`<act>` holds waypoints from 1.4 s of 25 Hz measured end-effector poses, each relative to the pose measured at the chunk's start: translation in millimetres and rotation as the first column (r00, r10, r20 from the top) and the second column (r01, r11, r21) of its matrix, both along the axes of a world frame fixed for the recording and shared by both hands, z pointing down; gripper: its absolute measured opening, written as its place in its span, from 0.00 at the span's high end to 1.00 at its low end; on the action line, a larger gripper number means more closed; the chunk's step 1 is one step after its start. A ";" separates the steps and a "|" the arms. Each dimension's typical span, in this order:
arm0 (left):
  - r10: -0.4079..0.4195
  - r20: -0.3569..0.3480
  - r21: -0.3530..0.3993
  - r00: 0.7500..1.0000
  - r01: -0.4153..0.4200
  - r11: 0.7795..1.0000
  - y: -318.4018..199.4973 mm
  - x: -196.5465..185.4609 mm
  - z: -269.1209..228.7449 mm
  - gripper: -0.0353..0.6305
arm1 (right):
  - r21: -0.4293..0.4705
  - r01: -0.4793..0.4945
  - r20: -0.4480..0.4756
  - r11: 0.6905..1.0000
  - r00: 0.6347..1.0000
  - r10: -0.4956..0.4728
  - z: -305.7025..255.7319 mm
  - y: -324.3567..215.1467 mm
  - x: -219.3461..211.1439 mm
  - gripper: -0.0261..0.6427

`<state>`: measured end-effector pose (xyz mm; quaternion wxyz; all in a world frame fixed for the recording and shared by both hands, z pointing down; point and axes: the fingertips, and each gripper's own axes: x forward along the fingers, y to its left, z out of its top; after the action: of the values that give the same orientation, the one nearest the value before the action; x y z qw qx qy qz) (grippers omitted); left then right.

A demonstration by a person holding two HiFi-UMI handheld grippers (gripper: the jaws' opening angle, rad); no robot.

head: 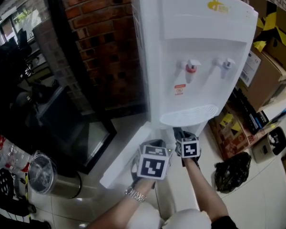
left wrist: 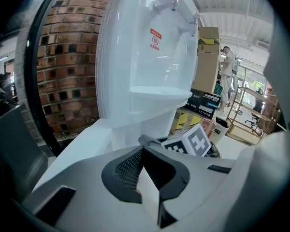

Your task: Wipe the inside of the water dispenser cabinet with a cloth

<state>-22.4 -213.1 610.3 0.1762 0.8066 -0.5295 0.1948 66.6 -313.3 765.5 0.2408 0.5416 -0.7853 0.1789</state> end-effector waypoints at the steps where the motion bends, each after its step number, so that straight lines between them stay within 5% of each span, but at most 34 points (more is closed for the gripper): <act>1: 0.000 -0.004 0.000 1.000 0.000 1.000 -0.5 0.5 0.3 0.95 | 0.034 -0.041 -0.005 0.999 0.999 0.042 -13.4 -6.1 15.3 0.93; 5: 0.010 -0.013 -0.004 1.000 -0.010 1.000 -1.5 5.0 2.6 0.95 | 0.175 -0.154 -0.017 0.972 0.987 0.159 -58.3 -25.5 57.5 0.93; 8: 0.017 -0.011 -0.009 1.000 -0.017 1.000 0.1 8.5 4.2 0.95 | 0.174 -0.196 -0.031 0.965 0.978 0.205 -55.8 -37.1 74.4 0.93; 13: 0.019 -0.016 -0.005 1.000 -0.019 1.000 1.3 9.9 1.4 0.95 | 0.077 -0.247 -0.034 0.966 0.968 0.250 -14.9 -37.8 84.8 0.93; 18: 0.020 -0.017 0.016 1.000 -0.019 1.000 1.8 9.7 -3.7 0.95 | -0.217 -0.231 -0.046 0.948 0.973 0.227 85.2 -7.1 90.6 0.93; 20: 0.023 -0.020 0.023 1.000 -0.023 0.999 2.0 9.8 -5.4 0.95 | -0.263 -0.211 -0.034 0.941 0.977 0.209 98.5 1.3 86.3 0.93; 22: 0.025 -0.023 0.024 0.999 -0.024 0.999 1.7 9.3 -6.1 0.95 | -0.235 -0.187 0.006 0.954 0.981 0.194 83.0 -1.1 76.7 0.93; 25: 0.032 -0.022 0.026 0.999 -0.031 0.999 1.6 9.6 -7.0 0.95 | -0.067 -0.151 0.065 0.986 0.986 0.155 23.0 -17.1 61.6 0.93; 29: 0.038 -0.025 0.023 0.999 -0.038 0.999 2.6 11.4 -6.2 0.95 | 0.107 -0.192 0.067 0.976 0.980 0.186 -28.6 -31.3 68.7 0.93; 32: 0.040 -0.026 0.023 0.999 -0.039 0.999 3.1 11.0 -6.9 0.95 | 0.084 -0.246 0.054 0.966 0.969 0.242 -17.3 -33.4 84.4 0.93; 35: 0.038 -0.029 0.021 0.999 -0.037 0.999 2.9 10.0 -7.3 0.95 | -0.041 -0.271 0.045 0.962 0.961 0.273 22.3 -24.8 93.3 0.93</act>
<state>-12.3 -210.3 603.0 0.1722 0.8210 -0.5135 0.1807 159.9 -338.1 787.8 0.2032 0.6354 -0.7061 0.2374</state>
